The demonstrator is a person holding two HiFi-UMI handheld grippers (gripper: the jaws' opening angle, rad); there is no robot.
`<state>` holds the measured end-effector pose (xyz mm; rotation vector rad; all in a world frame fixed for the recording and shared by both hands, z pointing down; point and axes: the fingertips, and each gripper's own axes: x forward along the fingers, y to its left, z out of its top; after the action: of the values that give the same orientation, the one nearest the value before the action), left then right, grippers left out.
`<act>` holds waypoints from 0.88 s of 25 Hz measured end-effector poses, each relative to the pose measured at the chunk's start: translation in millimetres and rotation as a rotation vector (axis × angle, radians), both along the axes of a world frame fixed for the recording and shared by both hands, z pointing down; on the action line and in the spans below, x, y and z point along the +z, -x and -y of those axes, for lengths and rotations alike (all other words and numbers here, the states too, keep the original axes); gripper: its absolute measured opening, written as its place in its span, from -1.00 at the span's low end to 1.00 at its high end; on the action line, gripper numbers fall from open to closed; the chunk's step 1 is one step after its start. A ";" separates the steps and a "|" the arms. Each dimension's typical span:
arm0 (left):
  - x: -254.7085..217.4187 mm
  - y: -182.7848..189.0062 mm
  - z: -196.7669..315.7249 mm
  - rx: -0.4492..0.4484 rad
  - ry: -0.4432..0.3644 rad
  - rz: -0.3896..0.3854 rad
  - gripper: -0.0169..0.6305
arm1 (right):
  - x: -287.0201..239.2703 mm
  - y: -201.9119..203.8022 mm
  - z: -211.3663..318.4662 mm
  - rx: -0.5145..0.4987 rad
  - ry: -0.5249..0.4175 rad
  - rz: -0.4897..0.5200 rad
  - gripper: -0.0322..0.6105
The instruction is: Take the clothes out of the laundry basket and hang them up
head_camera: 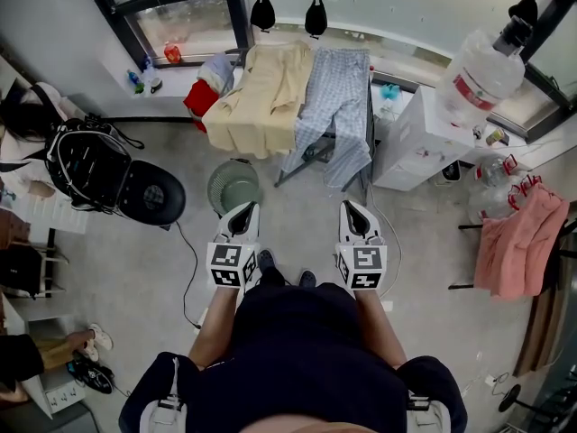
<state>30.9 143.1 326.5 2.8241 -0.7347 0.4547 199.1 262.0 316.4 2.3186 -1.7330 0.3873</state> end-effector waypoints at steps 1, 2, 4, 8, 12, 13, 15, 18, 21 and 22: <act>0.0 0.3 0.1 0.000 0.001 0.001 -0.88 | -0.3 0.4 0.7 -0.003 0.005 -0.012 -0.89; 0.0 0.3 0.2 0.000 0.002 0.001 -0.88 | -0.8 0.7 1.4 -0.007 0.010 -0.024 -0.89; -0.2 -0.4 0.2 0.000 0.002 0.001 -0.88 | -1.7 0.5 2.6 -0.012 0.012 -0.030 -0.89; -0.4 -4.2 1.5 0.003 0.006 0.001 -0.88 | -0.7 -2.8 4.0 -0.012 0.018 -0.021 -0.89; -0.1 -8.6 2.4 0.007 0.006 0.005 -0.88 | 1.2 -8.8 4.3 -0.002 0.020 0.002 -0.89; 0.1 -9.2 3.1 0.006 0.007 0.005 -0.88 | 1.4 -10.0 4.7 0.000 0.021 0.006 -0.89; 0.4 -10.0 5.3 0.004 0.008 0.004 -0.88 | 1.0 -11.3 5.9 0.000 0.024 0.004 -0.89; 1.4 -12.3 7.0 0.002 0.009 0.004 -0.88 | 1.4 -13.9 6.0 0.002 0.027 -0.001 -0.89; 1.5 -15.8 6.9 0.001 0.014 0.004 -0.88 | 2.2 -18.2 6.1 0.002 0.032 0.000 -0.89; 1.2 -16.5 7.3 0.000 0.015 0.005 -0.88 | 2.6 -19.1 6.7 0.001 0.034 0.003 -0.89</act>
<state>47.4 135.7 327.6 2.8101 -0.7288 0.4650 218.2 255.3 319.0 2.2968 -1.7134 0.4169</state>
